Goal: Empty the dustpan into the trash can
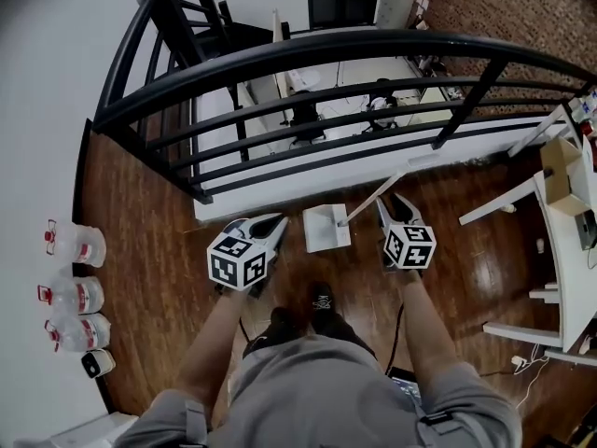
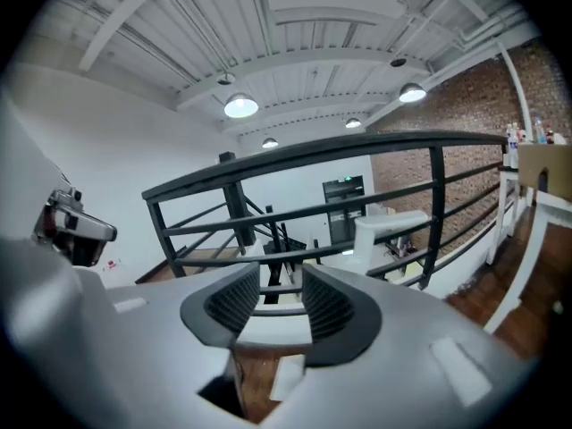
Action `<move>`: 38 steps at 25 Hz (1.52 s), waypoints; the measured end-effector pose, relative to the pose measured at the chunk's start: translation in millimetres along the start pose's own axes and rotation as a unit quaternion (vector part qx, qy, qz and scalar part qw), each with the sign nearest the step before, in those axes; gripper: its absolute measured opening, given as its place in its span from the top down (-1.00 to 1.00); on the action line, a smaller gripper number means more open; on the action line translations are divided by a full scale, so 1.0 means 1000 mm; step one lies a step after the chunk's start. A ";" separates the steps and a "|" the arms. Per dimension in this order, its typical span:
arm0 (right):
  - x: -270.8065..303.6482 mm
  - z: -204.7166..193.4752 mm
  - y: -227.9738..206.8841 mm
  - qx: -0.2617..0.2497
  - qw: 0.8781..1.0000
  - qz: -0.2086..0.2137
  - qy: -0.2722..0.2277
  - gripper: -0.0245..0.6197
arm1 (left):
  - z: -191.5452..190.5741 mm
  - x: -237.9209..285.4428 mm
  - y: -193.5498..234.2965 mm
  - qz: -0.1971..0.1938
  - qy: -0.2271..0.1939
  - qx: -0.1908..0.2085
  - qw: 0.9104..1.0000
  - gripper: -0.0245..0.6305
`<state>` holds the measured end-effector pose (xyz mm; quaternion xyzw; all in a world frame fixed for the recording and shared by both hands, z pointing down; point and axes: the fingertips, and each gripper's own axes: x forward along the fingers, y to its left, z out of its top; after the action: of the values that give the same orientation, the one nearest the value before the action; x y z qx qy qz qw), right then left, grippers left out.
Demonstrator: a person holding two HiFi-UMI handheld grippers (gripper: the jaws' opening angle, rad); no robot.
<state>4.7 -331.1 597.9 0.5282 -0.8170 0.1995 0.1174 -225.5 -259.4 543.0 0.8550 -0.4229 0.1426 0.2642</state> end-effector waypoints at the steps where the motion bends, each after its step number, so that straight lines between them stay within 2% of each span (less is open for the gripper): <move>1: -0.006 0.013 0.016 -0.007 1.000 0.010 -0.014 0.56 | 0.003 -0.007 0.001 0.000 -0.006 0.000 1.000 0.91; 4: -0.017 0.053 0.073 -0.029 0.997 0.046 -0.054 0.92 | 0.015 -0.037 0.008 0.005 -0.031 -0.004 0.999 0.91; 11: -0.034 0.121 0.218 -0.044 0.979 0.161 -0.115 0.92 | 0.046 -0.118 0.029 0.033 -0.112 -0.019 0.993 0.91; 17: -0.048 0.146 0.316 -0.077 0.958 0.240 -0.137 0.92 | 0.060 -0.163 0.039 0.052 -0.141 -0.027 0.988 0.91; 21: -0.052 0.154 0.346 -0.092 0.950 0.265 -0.137 0.92 | 0.069 -0.188 0.043 0.064 -0.162 -0.027 0.984 0.91; 26: -0.055 0.160 0.363 -0.088 0.948 0.277 -0.131 0.92 | 0.067 -0.202 0.047 0.069 -0.165 -0.028 0.983 0.91; 38: -0.053 0.159 0.363 -0.083 0.951 0.271 -0.127 0.92 | 0.071 -0.203 0.051 0.066 -0.163 -0.027 0.984 0.91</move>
<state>-300.3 -227.9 360.9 0.2964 -0.9511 0.0871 -0.0023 -387.3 -194.2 407.3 0.8298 -0.5192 0.0066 0.2044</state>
